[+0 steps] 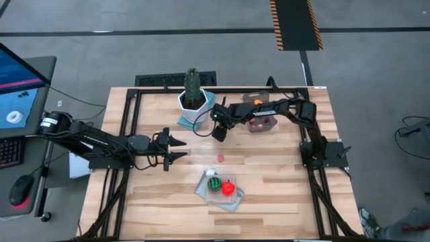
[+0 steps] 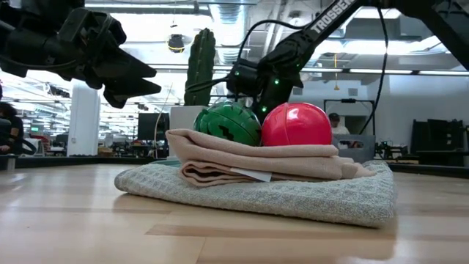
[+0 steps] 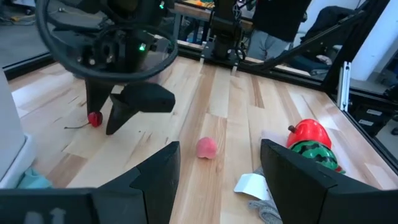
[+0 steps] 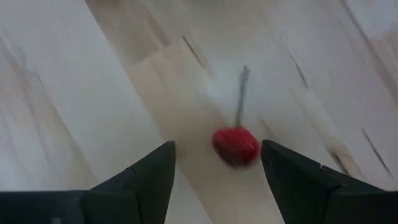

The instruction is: Pick and placing Produce into tupperware

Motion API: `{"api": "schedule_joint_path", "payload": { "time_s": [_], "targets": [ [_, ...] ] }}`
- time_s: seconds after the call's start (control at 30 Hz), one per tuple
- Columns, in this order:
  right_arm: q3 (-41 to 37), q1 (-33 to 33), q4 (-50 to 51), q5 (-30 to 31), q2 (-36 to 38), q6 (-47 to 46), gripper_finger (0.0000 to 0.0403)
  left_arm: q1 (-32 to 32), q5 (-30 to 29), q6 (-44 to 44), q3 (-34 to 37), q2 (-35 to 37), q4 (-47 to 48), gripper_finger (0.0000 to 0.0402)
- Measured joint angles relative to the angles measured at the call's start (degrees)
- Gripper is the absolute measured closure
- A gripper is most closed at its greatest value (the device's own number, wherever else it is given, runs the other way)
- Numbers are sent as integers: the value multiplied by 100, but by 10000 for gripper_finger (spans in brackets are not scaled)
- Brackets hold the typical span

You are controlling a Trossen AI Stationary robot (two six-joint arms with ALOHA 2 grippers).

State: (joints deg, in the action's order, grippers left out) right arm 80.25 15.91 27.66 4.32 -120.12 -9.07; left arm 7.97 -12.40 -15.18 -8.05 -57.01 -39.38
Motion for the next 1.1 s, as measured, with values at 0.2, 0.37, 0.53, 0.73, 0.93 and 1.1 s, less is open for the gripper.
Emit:
{"api": "schedule_joint_path", "payload": {
  "time_s": [0.2, 0.37, 0.53, 0.73, 0.93, 1.1],
  "targets": [
    [11, -53, -151, 33, -83, 75, 147, 86, -16, 0, 0, 0, 2, 189],
    [4, -84, -374, 37, -107, 141, 171, 138, -39, 11, 0, 0, 6, 189],
    [2, -84, -397, 20, -107, 120, 216, 137, -40, 7, 0, 0, 27, 189],
    [2, -93, -419, 19, -111, 113, 301, 136, -42, 0, 0, 0, 46, 189],
    [2, -169, -401, 51, -100, 106, 346, 136, -42, -22, 0, 0, 46, 189],
    [-19, -330, -158, 11, 27, 26, 327, 136, -44, -24, 0, 0, 46, 189]
  ]
}}
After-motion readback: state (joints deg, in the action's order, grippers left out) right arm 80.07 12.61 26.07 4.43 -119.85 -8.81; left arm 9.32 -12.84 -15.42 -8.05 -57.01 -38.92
